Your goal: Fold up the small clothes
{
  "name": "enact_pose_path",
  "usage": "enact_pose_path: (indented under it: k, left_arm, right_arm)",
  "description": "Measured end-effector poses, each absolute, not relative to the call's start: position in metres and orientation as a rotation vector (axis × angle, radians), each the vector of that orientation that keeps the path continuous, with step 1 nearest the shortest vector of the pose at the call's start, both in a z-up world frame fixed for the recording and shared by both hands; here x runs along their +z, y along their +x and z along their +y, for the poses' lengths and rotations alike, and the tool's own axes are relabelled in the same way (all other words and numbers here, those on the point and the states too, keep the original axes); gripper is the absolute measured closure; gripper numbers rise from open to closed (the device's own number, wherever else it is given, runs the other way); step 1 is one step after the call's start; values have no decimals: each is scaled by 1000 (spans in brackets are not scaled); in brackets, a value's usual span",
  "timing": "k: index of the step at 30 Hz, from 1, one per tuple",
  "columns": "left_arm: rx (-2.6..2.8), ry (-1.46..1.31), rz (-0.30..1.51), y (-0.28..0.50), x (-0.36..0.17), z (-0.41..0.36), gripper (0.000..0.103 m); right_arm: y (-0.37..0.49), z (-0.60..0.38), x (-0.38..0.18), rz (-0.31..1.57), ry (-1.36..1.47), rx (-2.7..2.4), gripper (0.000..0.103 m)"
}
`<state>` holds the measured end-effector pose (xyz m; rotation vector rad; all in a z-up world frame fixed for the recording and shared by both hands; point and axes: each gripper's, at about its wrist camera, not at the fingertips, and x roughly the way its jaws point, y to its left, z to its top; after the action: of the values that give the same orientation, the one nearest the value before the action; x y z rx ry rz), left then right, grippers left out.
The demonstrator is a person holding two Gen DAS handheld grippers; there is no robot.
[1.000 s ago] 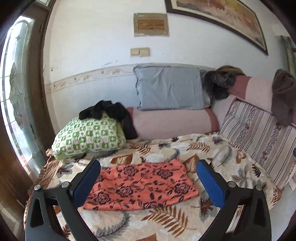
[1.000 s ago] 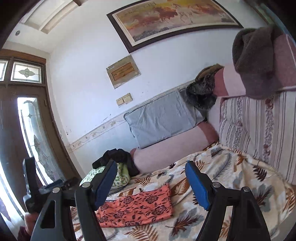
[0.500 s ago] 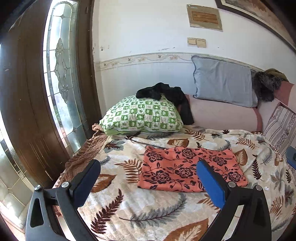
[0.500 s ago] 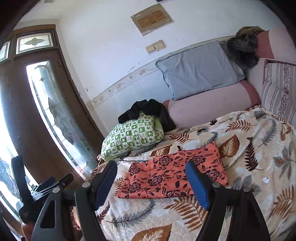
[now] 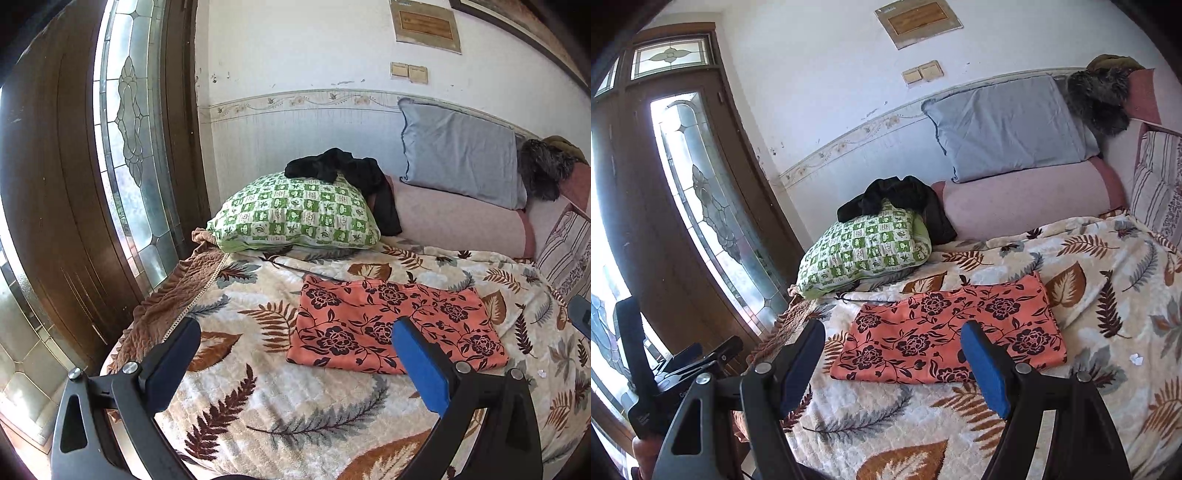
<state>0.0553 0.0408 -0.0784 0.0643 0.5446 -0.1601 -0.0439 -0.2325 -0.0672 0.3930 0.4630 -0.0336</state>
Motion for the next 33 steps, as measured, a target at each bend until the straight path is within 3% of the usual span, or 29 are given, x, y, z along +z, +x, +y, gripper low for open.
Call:
enact_pose_path:
  k: [20, 33]
  left_arm:
    - [-139, 61, 634, 94, -110, 35, 0]
    - [-124, 60, 774, 165, -173, 19, 0]
  right_arm:
    - [4, -246, -113, 554, 419, -63, 24]
    - [95, -302, -198, 708, 437, -159, 25]
